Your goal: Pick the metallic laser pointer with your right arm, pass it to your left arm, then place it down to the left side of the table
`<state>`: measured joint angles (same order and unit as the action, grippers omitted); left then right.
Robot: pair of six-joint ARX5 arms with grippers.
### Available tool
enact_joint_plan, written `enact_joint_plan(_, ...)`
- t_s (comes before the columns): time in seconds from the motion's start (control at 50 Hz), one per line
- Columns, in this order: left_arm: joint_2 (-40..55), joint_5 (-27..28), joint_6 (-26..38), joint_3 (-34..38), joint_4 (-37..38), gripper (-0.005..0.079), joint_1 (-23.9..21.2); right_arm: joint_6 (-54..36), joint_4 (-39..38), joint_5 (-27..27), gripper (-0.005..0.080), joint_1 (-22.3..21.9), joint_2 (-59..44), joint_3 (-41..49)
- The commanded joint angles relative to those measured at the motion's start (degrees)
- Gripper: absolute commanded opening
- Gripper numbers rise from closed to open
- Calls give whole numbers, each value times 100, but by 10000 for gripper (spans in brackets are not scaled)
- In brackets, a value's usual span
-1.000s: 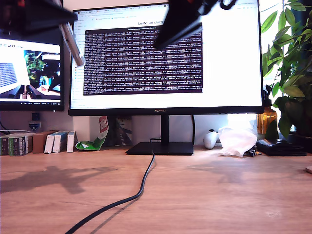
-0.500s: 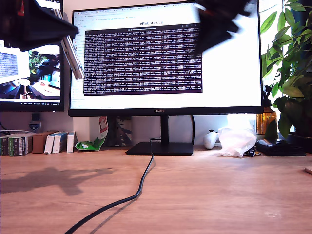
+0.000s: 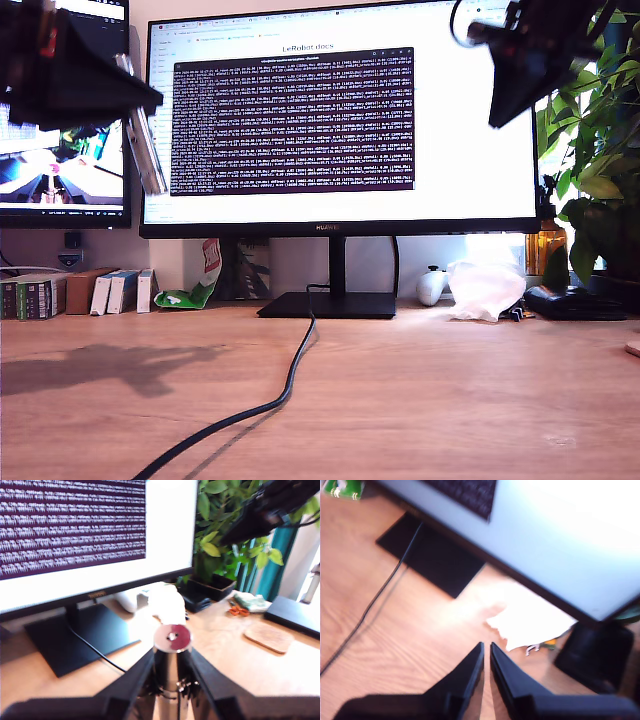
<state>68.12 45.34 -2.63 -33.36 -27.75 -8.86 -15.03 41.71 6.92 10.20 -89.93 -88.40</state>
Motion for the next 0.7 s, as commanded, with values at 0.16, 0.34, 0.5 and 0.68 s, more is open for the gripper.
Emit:
enact_joint_plan(0.16, 2, -114, 396, -452, 894, -21, 13, 33, -247, -168, -13, -332, 619, 741)
enact_joint_plan(0.34, 2, -308, 664, -872, 2194, -21, 13, 37, -728, -317, -13, -446, 1257, 1633)
enact_joint_plan(0.5, 15, -608, 914, -1287, 3283, -20, 13, 46, -1335, -479, -13, -481, 2149, 2581)
enact_joint_plan(0.68, 177, -981, 916, -1777, 4345, -21, 61, 146, -1930, -994, -13, -501, 3254, 3523)
